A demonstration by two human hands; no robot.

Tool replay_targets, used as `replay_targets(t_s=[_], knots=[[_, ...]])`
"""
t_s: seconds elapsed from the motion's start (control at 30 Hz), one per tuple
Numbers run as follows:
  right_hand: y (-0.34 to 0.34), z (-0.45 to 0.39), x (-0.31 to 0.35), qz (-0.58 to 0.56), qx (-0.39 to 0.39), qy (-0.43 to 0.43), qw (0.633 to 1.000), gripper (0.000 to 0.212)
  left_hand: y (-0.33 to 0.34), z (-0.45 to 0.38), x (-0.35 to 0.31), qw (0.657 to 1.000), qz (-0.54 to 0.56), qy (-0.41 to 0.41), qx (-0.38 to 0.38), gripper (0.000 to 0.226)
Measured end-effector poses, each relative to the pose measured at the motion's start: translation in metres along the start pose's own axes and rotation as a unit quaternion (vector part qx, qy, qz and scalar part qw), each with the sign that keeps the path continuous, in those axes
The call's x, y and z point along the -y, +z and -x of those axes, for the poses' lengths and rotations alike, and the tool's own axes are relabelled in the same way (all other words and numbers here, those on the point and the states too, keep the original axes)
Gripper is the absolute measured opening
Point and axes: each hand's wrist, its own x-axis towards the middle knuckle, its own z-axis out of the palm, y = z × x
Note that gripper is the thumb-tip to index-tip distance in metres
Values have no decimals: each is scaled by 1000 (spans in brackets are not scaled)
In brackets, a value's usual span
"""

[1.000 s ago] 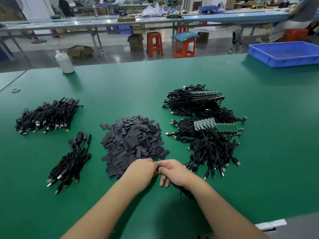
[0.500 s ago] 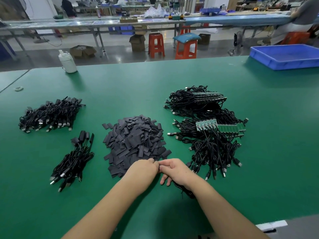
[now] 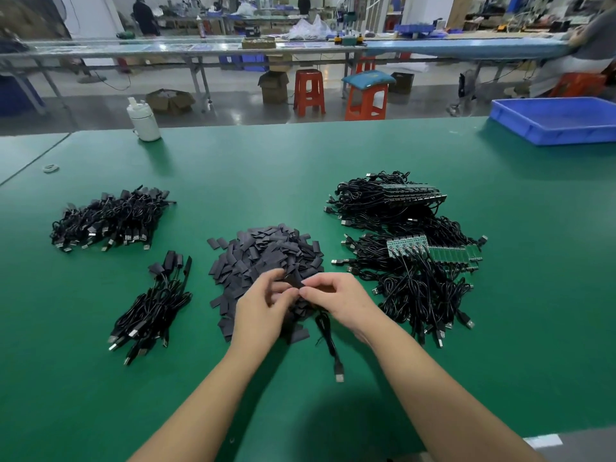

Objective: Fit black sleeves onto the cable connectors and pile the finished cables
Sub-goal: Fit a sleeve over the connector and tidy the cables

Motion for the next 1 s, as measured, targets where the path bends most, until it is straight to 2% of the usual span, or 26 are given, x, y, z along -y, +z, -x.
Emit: replay_targets(t_s=[0.1, 0.17, 0.23, 0.3, 0.43, 0.53, 0.6, 0.63, 0.7, 0.73, 0.8, 0.9, 1.0], knots=[[1, 0, 11, 48, 4, -30, 998, 6, -1, 4, 1, 999, 38, -22, 19, 8], [4, -1, 14, 49, -1, -34, 998, 5, 0, 8, 1, 997, 66, -30, 39, 15], [6, -3, 16, 20, -15, -25, 999, 6, 2, 13, -1, 984, 135, -55, 98, 24], [6, -5, 17, -29, -34, -4, 999, 11, 4, 17, -3, 968, 186, -74, 154, 25], [6, -9, 14, -31, -63, 15, 997, 16, 6, 19, -3, 965, 191, -94, 154, 15], [1, -11, 11, 16, -55, -4, 998, 12, -4, 11, 1, 988, 56, -75, 126, 17], [-12, -16, 7, 162, -74, -36, 983, 17, -21, 0, 11, 991, -113, -30, 67, 13], [-23, -19, 5, 265, -101, -56, 957, 21, -33, -6, 16, 982, -187, -12, 34, 14], [-52, -24, 3, 446, -177, -92, 872, 27, -60, -22, 30, 957, -289, -4, -9, 21], [-69, -28, 1, 498, -209, -99, 835, 30, -74, -30, 38, 943, -332, -12, -20, 22], [-103, -37, -5, 558, -233, -55, 794, 40, -103, -50, 54, 911, -412, -25, -31, 21], [-142, -45, -10, 584, -189, 76, 786, 54, -136, -82, 73, 882, -465, -50, -46, 24], [-156, -46, -8, 568, -175, 90, 799, 49, -150, -104, 89, 870, -480, -107, -31, 28]])
